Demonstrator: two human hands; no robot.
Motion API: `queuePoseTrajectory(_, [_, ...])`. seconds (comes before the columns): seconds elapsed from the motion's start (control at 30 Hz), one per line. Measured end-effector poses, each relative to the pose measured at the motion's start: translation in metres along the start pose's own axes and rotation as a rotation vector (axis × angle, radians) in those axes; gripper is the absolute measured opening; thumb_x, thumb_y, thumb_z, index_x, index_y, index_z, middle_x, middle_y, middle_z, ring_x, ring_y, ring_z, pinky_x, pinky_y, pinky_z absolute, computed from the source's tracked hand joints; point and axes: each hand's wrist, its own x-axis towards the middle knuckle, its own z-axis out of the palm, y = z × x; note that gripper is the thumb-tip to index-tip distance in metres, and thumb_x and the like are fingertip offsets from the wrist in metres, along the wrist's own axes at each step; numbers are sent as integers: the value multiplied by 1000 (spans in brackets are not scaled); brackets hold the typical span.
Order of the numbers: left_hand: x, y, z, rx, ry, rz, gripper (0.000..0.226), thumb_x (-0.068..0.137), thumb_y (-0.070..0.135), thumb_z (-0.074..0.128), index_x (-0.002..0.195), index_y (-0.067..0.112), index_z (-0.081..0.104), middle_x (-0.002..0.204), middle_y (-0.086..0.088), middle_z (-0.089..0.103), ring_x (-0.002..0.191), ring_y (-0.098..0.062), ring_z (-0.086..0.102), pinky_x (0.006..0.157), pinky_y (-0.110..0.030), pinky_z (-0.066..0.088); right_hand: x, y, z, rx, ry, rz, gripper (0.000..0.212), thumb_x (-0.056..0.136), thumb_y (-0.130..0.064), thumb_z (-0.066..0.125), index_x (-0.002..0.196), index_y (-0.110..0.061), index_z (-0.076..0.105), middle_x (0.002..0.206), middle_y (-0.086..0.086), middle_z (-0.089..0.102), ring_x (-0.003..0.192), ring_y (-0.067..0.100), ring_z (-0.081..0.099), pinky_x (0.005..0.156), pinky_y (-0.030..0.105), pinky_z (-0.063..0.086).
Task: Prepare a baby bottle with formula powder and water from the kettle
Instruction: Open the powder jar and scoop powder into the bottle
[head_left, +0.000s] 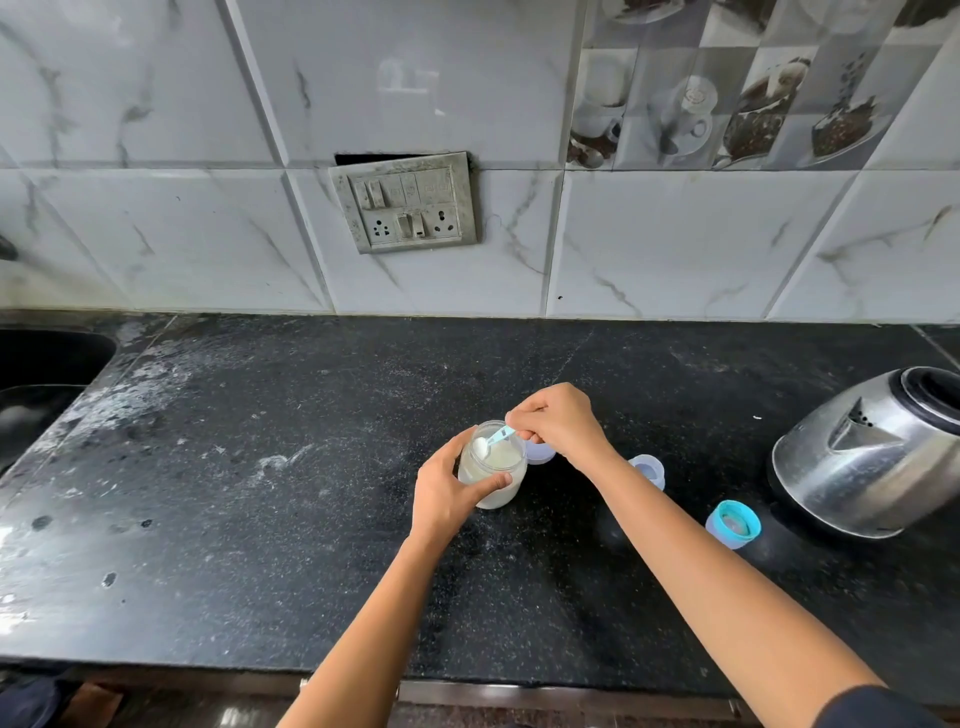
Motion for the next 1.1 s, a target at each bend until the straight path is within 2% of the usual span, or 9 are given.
queuePoseTrajectory(0.1, [-2, -2, -3, -3, 6, -10, 60, 63, 37, 85, 115, 45, 57, 110, 29, 62, 105, 13, 52, 82, -4, 38, 1, 5, -1, 26, 12, 37, 7, 77, -13, 71, 76, -8, 75, 64, 3, 70, 56, 9, 60, 68, 26, 55])
queuePoseTrajectory(0.27, [-4, -9, -6, -21, 6, -44, 60, 64, 36, 85, 116, 42, 55, 109, 27, 62, 105, 12, 52, 82, -3, 38, -3, 19, 3, 55, 40, 76, 8, 79, -16, 71, 72, -14, 74, 60, -1, 68, 53, 6, 57, 60, 21, 51])
queuePoseTrajectory(0.33, [-4, -10, -6, -29, 2, -44, 60, 65, 36, 85, 118, 38, 56, 111, 25, 62, 106, 11, 53, 83, -5, 39, -5, 27, 6, 27, 51, 76, 16, 78, -15, 68, 63, -11, 71, 58, 1, 66, 51, 6, 55, 59, 26, 50])
queuePoseTrajectory(0.43, [-5, -10, -6, -39, -6, -51, 63, 66, 36, 84, 121, 33, 56, 112, 23, 63, 106, 11, 53, 85, -7, 40, -6, 32, 8, 54, 55, 90, 17, 77, -15, 67, 65, -5, 72, 60, 6, 68, 52, 8, 55, 65, 33, 53])
queuePoseTrajectory(0.6, [-7, -7, -7, -36, -17, -55, 63, 66, 37, 84, 121, 36, 54, 114, 24, 61, 107, 13, 51, 83, -3, 38, -5, 35, 7, 167, 48, 131, 9, 78, -14, 71, 70, -13, 73, 60, 3, 67, 53, 9, 55, 64, 29, 52])
queuePoseTrajectory(0.77, [-7, -6, -6, -13, -14, -75, 68, 65, 39, 83, 125, 34, 52, 119, 21, 59, 109, 10, 51, 88, -10, 39, -8, 37, 3, 152, 64, 113, 6, 80, -14, 70, 76, -11, 74, 62, 3, 68, 52, 7, 55, 59, 22, 50])
queuePoseTrajectory(0.97, [-7, 3, -6, 5, 57, -94, 86, 65, 38, 84, 139, 23, 42, 138, 7, 49, 125, -6, 44, 97, -19, 32, -16, 37, -13, 331, 69, 121, 5, 84, -12, 70, 80, -12, 73, 64, 4, 67, 56, 9, 55, 60, 22, 51])
queuePoseTrajectory(1.1, [-5, 18, -1, 35, 83, -50, 89, 63, 46, 82, 139, 25, 41, 139, 6, 49, 126, -11, 45, 101, -29, 38, -25, 39, -35, 462, 105, 131, 6, 83, -12, 71, 78, -14, 74, 64, 3, 67, 53, 5, 54, 55, 18, 49])
